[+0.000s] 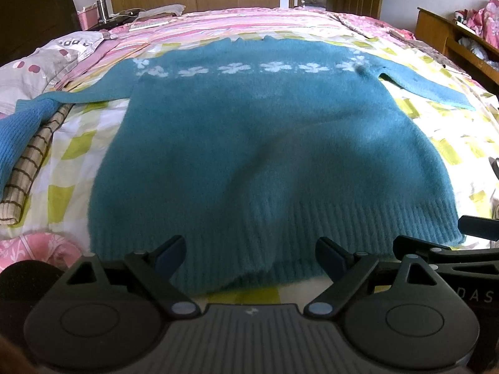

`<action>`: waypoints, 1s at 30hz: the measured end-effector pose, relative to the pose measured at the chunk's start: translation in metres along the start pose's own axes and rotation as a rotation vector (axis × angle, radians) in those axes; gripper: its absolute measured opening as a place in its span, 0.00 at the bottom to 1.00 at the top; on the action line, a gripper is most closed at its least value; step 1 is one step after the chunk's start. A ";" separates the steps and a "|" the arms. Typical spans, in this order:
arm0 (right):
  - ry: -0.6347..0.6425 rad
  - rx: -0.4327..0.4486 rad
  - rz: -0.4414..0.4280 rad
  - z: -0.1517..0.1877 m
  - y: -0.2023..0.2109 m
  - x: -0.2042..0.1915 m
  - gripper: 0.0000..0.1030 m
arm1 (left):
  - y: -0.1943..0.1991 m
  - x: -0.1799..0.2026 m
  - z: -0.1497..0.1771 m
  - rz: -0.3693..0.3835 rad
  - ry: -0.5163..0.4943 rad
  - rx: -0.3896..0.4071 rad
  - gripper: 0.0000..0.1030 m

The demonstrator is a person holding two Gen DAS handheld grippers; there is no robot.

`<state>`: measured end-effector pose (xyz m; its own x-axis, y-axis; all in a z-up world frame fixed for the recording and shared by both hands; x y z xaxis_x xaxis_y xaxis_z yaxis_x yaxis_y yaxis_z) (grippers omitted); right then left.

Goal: Fold small clothes

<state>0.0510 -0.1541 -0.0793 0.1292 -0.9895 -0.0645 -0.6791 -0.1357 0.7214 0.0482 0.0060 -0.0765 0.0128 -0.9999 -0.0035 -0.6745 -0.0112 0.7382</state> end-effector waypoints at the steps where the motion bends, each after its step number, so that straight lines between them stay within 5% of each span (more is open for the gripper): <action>1: 0.000 0.000 0.000 0.000 0.000 0.000 0.92 | 0.000 0.000 0.000 0.000 0.000 0.002 0.91; 30: 0.026 0.036 0.026 -0.004 0.007 -0.003 0.92 | 0.004 -0.001 0.000 0.003 0.008 0.020 0.91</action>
<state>0.0491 -0.1520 -0.0718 0.1292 -0.9912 -0.0280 -0.7081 -0.1120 0.6972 0.0454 0.0066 -0.0737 0.0166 -0.9999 0.0037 -0.6889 -0.0088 0.7248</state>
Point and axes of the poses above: each gripper's, at about its wrist camera, not at the fingertips, and y roughly against the way its jaws point, x to its right, z to its underside, the point moved 8 cm from there along -y, roughly the way its jaws point, and after that the axes turned 4 degrees about x, right-handed, at the moved point
